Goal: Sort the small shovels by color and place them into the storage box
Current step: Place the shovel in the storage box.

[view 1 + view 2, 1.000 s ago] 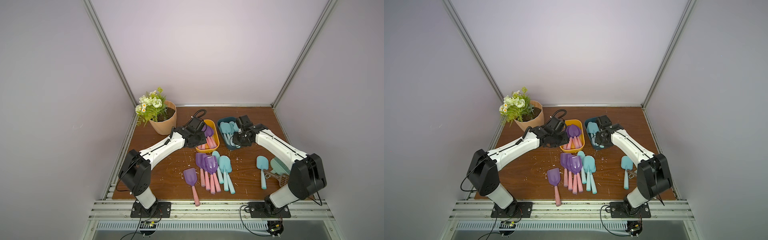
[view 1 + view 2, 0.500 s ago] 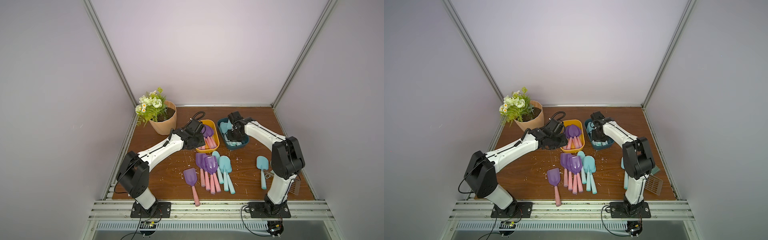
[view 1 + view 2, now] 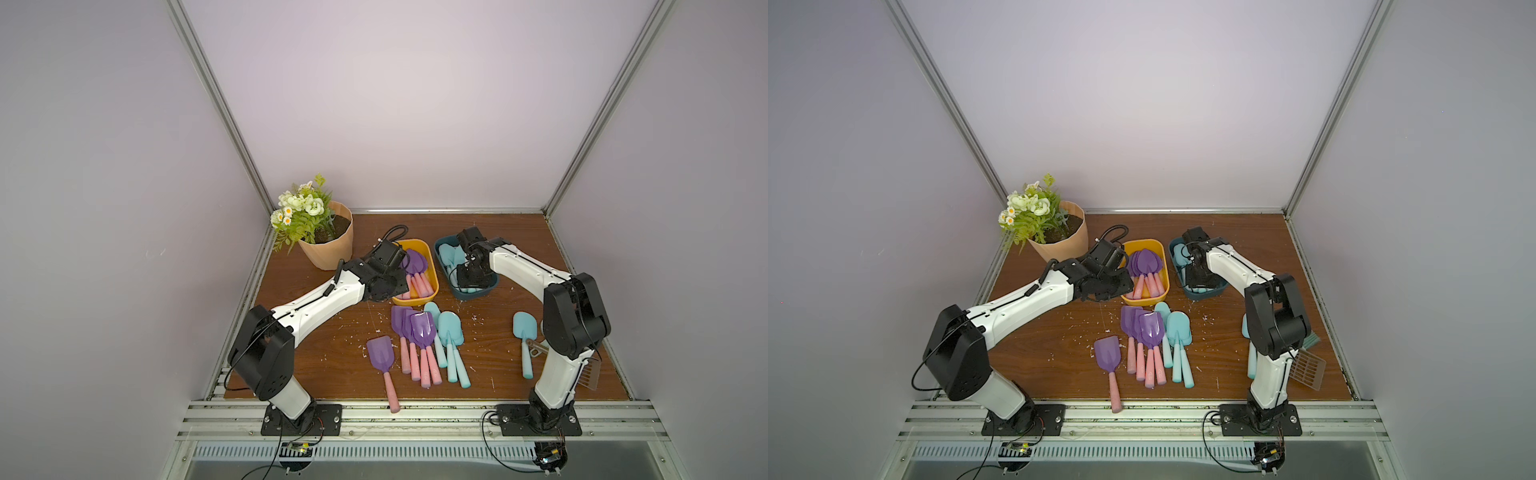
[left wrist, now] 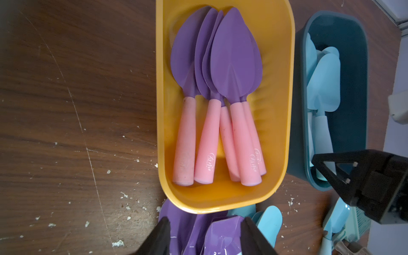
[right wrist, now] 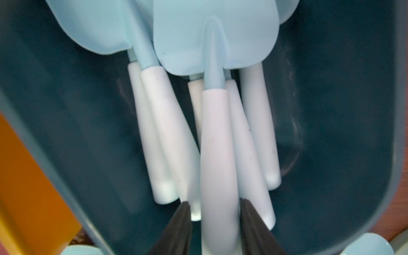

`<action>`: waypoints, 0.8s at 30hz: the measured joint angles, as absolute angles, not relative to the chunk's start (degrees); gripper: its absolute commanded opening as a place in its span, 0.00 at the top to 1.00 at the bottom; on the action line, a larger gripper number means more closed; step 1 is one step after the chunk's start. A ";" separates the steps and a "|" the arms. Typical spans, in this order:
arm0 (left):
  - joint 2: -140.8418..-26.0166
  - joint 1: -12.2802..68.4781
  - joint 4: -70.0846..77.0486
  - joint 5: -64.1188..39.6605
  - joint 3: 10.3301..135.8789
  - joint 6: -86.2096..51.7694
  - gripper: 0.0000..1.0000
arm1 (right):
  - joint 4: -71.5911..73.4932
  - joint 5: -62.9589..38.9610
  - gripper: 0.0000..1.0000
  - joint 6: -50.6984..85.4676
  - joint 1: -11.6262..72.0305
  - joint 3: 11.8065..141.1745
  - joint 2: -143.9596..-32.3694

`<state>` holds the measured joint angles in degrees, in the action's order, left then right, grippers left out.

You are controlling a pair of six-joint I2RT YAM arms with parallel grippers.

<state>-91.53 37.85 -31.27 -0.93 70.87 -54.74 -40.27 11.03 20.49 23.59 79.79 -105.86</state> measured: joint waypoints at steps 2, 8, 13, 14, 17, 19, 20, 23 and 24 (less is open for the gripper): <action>-91.48 37.85 -31.11 -0.93 70.63 -54.85 0.46 | -40.25 9.80 0.58 20.78 23.66 78.91 -105.10; -90.48 37.85 -30.96 -0.73 67.96 -55.02 0.46 | -39.90 7.07 0.58 21.76 25.02 77.73 -103.50; -87.35 37.85 -30.79 -0.75 63.83 -55.57 0.46 | -39.20 7.01 0.58 22.20 26.48 77.76 -103.50; -86.32 37.85 -30.79 -0.75 62.65 -55.75 0.46 | -39.24 7.25 0.58 22.33 26.61 77.76 -103.50; -82.83 38.00 -30.81 -0.78 58.65 -56.27 0.46 | -40.36 9.47 0.56 22.74 26.68 78.17 -103.50; -80.34 38.46 -31.20 -0.75 56.10 -56.86 0.46 | -41.41 12.25 0.55 22.96 26.81 78.59 -103.44; -79.18 38.89 -31.55 -0.73 54.98 -57.14 0.46 | -41.87 13.72 0.55 23.03 26.87 78.70 -103.26; -75.92 42.04 -33.26 -0.75 51.99 -58.43 0.45 | -42.81 16.88 0.54 23.29 26.89 78.72 -101.62; -75.02 43.44 -33.87 -0.95 51.09 -58.85 0.45 | -43.07 17.50 0.54 23.35 26.89 78.72 -100.82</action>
